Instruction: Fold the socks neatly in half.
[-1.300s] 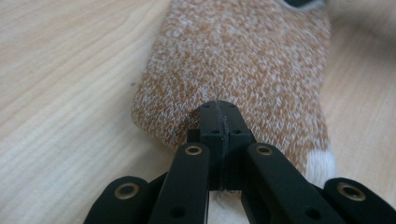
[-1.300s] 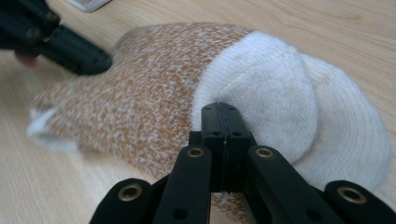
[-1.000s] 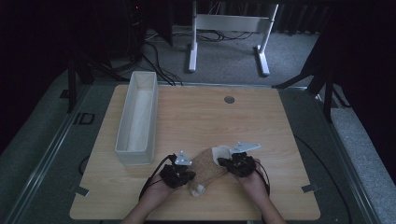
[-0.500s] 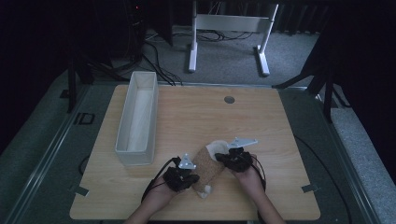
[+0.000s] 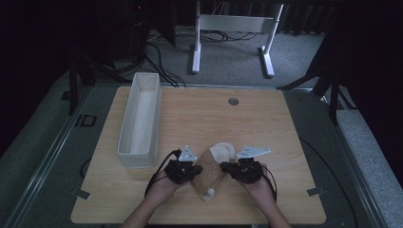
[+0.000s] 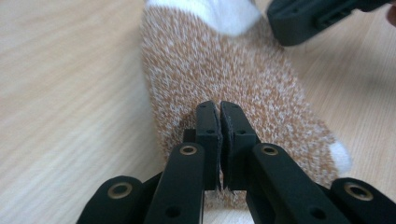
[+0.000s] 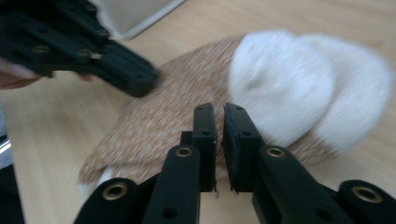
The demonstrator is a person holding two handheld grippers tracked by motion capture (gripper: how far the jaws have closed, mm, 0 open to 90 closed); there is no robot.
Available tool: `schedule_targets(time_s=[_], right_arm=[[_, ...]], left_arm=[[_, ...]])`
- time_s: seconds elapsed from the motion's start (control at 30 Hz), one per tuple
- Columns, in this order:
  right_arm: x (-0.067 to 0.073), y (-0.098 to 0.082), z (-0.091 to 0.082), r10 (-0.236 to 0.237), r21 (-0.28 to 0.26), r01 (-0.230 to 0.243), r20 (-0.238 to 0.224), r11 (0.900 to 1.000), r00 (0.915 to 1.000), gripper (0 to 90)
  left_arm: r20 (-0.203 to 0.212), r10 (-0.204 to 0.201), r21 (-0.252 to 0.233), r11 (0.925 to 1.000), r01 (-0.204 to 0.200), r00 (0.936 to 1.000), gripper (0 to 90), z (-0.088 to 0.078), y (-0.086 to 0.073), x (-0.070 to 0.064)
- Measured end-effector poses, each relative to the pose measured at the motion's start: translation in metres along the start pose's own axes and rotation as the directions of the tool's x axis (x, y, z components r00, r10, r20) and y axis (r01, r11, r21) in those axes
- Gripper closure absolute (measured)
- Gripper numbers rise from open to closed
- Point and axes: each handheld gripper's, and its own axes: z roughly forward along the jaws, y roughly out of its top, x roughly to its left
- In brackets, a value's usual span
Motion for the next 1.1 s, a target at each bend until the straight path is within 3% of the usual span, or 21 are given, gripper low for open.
schedule_targets(time_s=[0.17,0.33,1.1], right_arm=[[-0.003,-0.009,0.012,0.003,0.044,-0.004,0.023,0.999,0.9997,84.2],[-0.008,-0.006,0.019,0.011,0.041,-0.012,0.030,0.999,0.9995,84.2],[-0.015,0.016,0.042,0.004,0.043,-0.007,0.063,0.999,0.9980,84.0]], left_arm=[[0.014,-0.009,-0.017,0.9998,0.009,0.9999,87.4,0.002,-0.004,0.000],[0.009,0.008,-0.005,1.0000,-0.008,0.9999,87.3,0.001,-0.005,-0.004],[0.007,0.015,0.006,0.9999,-0.015,0.9999,87.4,0.005,-0.004,-0.014]])
